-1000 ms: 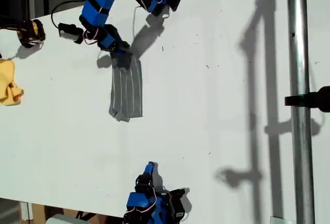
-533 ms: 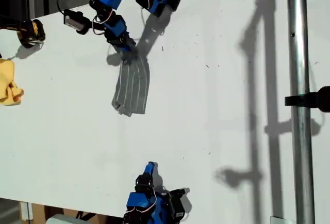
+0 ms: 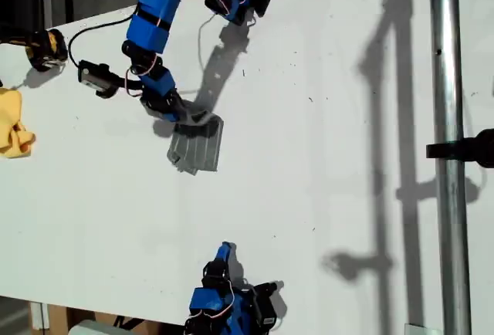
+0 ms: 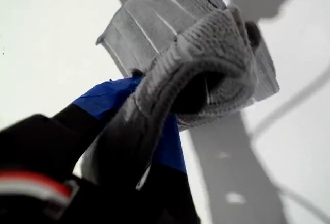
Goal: Grasp corners of a towel and fold twice.
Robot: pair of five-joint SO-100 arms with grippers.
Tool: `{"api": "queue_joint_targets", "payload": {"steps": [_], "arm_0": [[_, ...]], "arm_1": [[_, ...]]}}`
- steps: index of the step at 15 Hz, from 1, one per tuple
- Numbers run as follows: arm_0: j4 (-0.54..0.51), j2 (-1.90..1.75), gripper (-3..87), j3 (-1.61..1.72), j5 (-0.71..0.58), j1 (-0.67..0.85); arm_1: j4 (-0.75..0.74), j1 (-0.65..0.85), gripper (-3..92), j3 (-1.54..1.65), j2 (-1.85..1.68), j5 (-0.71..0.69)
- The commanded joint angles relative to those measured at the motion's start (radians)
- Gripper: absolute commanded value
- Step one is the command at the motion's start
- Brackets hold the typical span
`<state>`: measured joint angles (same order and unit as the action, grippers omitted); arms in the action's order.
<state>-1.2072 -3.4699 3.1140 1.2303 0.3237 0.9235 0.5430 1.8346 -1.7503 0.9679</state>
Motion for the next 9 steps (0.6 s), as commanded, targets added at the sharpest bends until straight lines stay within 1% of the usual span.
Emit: {"api": "queue_joint_targets", "payload": {"steps": [1,6,9], "arm_0": [[0.003,-0.006,-2.2,0.006,-0.005,-0.006],[0.003,-0.006,-2.2,0.006,-0.003,-0.008],[0.003,-0.006,-2.2,0.006,-0.002,-0.008]], "arm_1": [[-0.075,-0.002,-0.2,-0.164,0.146,-0.023],[-0.186,0.006,-0.2,-0.462,0.552,-0.051],[-0.202,0.006,-0.2,-0.548,0.658,-0.051]]}}
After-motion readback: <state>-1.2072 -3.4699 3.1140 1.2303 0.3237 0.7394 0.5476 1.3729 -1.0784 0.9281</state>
